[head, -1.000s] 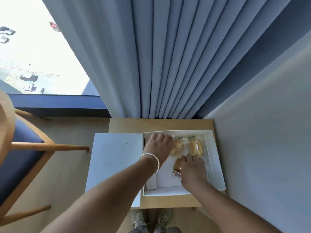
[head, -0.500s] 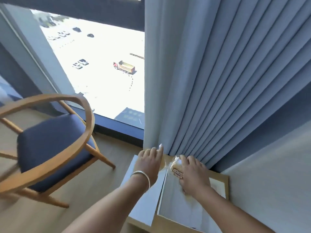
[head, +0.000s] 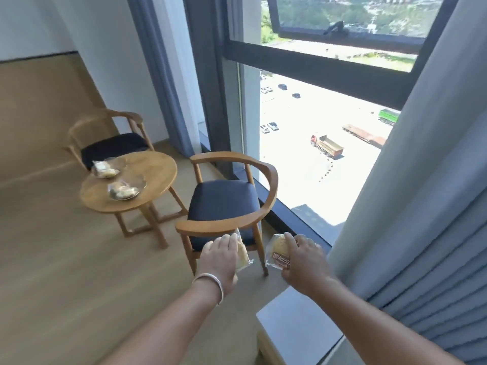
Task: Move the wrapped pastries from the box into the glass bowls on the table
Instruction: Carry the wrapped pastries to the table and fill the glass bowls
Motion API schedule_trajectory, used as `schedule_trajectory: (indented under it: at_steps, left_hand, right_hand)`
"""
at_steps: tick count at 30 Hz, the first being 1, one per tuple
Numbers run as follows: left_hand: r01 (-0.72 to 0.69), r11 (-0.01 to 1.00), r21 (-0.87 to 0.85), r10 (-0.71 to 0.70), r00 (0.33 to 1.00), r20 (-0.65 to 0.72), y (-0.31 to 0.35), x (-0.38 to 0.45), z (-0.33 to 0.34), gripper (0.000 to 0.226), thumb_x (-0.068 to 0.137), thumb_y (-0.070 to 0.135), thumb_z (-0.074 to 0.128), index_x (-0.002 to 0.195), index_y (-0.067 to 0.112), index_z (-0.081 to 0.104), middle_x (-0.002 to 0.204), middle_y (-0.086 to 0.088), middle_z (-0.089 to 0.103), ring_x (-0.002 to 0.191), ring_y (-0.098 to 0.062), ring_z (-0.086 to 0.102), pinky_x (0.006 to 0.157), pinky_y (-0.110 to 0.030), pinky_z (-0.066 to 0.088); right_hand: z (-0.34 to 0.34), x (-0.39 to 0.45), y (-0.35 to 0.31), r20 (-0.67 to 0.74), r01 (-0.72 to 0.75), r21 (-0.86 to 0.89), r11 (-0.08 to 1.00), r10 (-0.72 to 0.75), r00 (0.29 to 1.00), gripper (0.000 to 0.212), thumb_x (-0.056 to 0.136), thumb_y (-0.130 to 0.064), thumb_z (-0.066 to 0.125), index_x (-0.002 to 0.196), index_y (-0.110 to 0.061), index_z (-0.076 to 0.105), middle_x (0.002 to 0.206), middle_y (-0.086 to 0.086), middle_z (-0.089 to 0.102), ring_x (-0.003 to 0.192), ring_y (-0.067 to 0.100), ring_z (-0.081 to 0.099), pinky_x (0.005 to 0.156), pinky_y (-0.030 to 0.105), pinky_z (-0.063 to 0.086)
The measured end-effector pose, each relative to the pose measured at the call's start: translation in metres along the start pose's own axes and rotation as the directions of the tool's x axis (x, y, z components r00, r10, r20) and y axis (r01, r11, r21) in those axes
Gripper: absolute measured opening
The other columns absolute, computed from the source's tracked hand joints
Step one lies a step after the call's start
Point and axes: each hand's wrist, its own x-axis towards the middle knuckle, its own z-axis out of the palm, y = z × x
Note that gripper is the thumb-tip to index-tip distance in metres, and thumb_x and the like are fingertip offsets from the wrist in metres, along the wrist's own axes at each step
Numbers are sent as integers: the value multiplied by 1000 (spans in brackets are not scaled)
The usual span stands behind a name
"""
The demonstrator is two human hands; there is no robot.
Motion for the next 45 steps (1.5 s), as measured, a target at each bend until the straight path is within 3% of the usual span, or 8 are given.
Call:
schedule_trajectory:
  at_steps: [9,17,24,32,45]
  left_hand:
    - [401,915,50,-403,914,39,-169,-107,-12,94,68,30,64,146,12,13,136,-1,37,124,-20,37,104,-31,26]
    - [606,793,68,-608,793,25,-308,-206,-16,94,72,29,63,147,12,10,135,-1,38,123,-20,39,103,-29,28]
    - [698,714,57,-699,715,2,-411,-267,-18,97,71,22,60,150,16,4,129,2,42,117,-20,44,96,-28,32]
    - [730,682,38,-730,683,-16,-508,-288,-17,95,71,21,60,149,16,7,128,0,41,116,-22,44,95,-30,33]
    - [728,683,56,-730,682,39,-673,-200,5,93,70,23,65,147,16,12,127,0,42,119,-21,43,97,-29,35]
  right_hand:
    - [3,31,-179,-6,381,23,924,-381,925,80,73,-44,58,145,-26,27,132,2,44,122,25,41,107,37,30]
    - [11,41,-352,34,594,-12,804,-593,804,74,74,-40,59,140,-27,28,127,0,45,120,25,42,106,35,30]
    - [19,45,-485,50,680,-25,733,-678,733,72,77,-38,58,142,-27,28,130,0,44,122,24,42,108,34,31]
    - [32,62,-600,55,735,-29,677,-733,678,70,79,-38,58,141,-26,29,129,1,45,122,23,43,108,33,32]
    - [72,222,-723,66,777,-20,629,-775,629,71,79,-40,59,141,-26,29,129,0,45,122,23,42,107,32,32]
